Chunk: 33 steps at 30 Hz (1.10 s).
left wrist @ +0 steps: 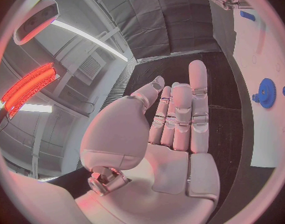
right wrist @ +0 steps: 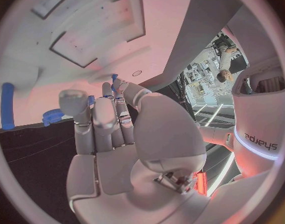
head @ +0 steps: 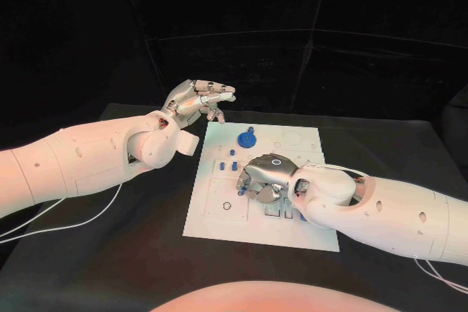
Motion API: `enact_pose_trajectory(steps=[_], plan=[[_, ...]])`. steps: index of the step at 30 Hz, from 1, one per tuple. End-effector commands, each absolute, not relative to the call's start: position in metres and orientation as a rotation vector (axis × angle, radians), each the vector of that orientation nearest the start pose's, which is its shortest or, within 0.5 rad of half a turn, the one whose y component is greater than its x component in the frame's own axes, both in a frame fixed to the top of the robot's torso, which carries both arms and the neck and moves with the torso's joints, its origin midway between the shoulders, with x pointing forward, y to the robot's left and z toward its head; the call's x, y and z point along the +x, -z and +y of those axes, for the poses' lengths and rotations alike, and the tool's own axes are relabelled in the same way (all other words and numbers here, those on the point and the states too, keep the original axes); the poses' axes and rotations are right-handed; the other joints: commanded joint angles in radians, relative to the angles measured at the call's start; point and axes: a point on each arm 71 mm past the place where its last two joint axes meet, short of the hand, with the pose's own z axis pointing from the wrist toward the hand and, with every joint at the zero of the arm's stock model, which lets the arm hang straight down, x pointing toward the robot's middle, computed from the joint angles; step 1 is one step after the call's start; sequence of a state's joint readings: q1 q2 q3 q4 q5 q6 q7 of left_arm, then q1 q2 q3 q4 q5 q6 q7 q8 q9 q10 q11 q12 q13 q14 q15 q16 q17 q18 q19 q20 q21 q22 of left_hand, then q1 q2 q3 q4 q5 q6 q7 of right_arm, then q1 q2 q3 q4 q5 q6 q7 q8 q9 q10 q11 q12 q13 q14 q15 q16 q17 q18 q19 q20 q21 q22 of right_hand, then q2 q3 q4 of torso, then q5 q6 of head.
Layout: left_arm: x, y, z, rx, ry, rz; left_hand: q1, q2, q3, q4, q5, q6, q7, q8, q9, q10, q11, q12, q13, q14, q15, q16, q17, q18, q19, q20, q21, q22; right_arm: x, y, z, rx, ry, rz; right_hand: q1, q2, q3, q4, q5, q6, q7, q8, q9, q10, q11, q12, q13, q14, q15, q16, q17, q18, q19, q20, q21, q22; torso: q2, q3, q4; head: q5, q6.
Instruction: Assemble the parts on the task board
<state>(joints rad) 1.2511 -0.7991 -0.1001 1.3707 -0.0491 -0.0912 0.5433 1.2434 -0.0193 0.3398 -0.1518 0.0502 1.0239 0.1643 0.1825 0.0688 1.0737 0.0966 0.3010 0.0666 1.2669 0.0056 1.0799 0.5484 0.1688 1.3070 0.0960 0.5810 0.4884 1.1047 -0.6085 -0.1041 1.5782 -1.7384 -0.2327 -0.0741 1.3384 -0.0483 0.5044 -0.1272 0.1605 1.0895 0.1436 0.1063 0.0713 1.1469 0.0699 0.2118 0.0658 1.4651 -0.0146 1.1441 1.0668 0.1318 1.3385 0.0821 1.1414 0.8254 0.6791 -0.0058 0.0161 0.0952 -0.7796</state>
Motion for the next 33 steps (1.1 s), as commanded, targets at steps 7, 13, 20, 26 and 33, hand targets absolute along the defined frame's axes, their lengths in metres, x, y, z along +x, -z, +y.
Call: enact_pose_trajectory(steps=[7,13,20,26,33], plan=[[0.5135,0.1707,0.2224,-0.911,1.723,1.381,0.008,0.001,-0.007,0.001,0.004,-0.004,0.006,-0.004,-0.001,-0.01,0.001,-0.002,0.0,-0.002,0.003,-0.003,-0.004,0.012,-0.001,0.007,-0.005,-0.002,0.4156,0.2376,-0.0565,-0.644,-0.846,1.655,0.002,-0.007,0.005,0.004,0.006,-0.004,0.008,-0.005,0.001,-0.002,0.008,-0.004,-0.001,0.038,0.001,0.006,0.003,-0.006,0.007,0.003,0.008,0.003,0.0,-0.0002,0.0002,0.003,-0.006],[0.5136,0.1709,0.2223,-0.911,1.725,1.384,0.008,0.001,-0.007,0.001,0.004,-0.004,0.006,-0.004,-0.001,-0.01,0.001,-0.002,0.0,-0.002,0.003,-0.003,-0.004,0.012,-0.001,0.007,-0.005,-0.002,0.4157,0.2382,-0.0545,-0.647,-0.845,1.657,0.002,-0.007,0.005,0.004,0.006,-0.004,0.008,-0.005,0.001,-0.002,0.008,-0.004,-0.001,0.038,0.001,0.006,0.003,-0.006,0.007,0.003,0.008,0.003,0.0,-0.0005,-0.0001,0.003,-0.006],[0.5135,0.171,0.2221,-0.912,1.726,1.387,0.008,0.001,-0.007,0.001,0.004,-0.004,0.006,-0.004,-0.001,-0.01,0.001,-0.002,0.0,-0.002,0.003,-0.003,-0.004,0.012,-0.001,0.007,-0.005,-0.002,0.4174,0.2404,-0.0535,-0.652,-0.828,1.677,0.002,-0.007,0.005,0.004,0.006,-0.004,0.008,-0.005,0.001,-0.002,0.008,-0.004,-0.001,0.038,0.001,0.006,0.003,-0.006,0.007,0.003,0.008,0.003,0.0,-0.0007,0.0004,0.003,-0.007],[0.5134,0.1711,0.222,-0.913,1.727,1.39,0.008,0.001,-0.007,0.001,0.004,-0.004,0.006,-0.004,-0.001,-0.01,0.001,-0.002,0.0,-0.002,0.003,-0.003,-0.004,0.012,-0.001,0.007,-0.005,-0.002,0.4193,0.2427,-0.0539,-0.663,-0.791,1.694,0.001,-0.007,0.005,0.005,0.006,-0.004,0.008,-0.006,0.001,-0.001,0.008,-0.005,-0.001,0.038,0.001,0.007,0.003,-0.006,0.006,0.003,0.008,0.003,0.0,-0.0005,0.0005,0.002,-0.007],[0.5133,0.1712,0.2223,-0.913,1.727,1.392,0.008,0.001,-0.007,0.001,0.004,-0.004,0.006,-0.004,-0.001,-0.01,0.001,-0.002,0.0,-0.002,0.003,-0.003,-0.004,0.012,-0.001,0.007,-0.005,-0.002,0.4195,0.2429,-0.054,-0.672,-0.773,1.691,0.001,-0.007,0.005,0.005,0.006,-0.003,0.008,-0.006,0.001,0.001,0.008,-0.005,0.0,0.037,0.001,0.008,0.003,-0.006,0.006,0.004,0.009,0.004,-0.001,-0.0003,0.0001,0.002,-0.008]])
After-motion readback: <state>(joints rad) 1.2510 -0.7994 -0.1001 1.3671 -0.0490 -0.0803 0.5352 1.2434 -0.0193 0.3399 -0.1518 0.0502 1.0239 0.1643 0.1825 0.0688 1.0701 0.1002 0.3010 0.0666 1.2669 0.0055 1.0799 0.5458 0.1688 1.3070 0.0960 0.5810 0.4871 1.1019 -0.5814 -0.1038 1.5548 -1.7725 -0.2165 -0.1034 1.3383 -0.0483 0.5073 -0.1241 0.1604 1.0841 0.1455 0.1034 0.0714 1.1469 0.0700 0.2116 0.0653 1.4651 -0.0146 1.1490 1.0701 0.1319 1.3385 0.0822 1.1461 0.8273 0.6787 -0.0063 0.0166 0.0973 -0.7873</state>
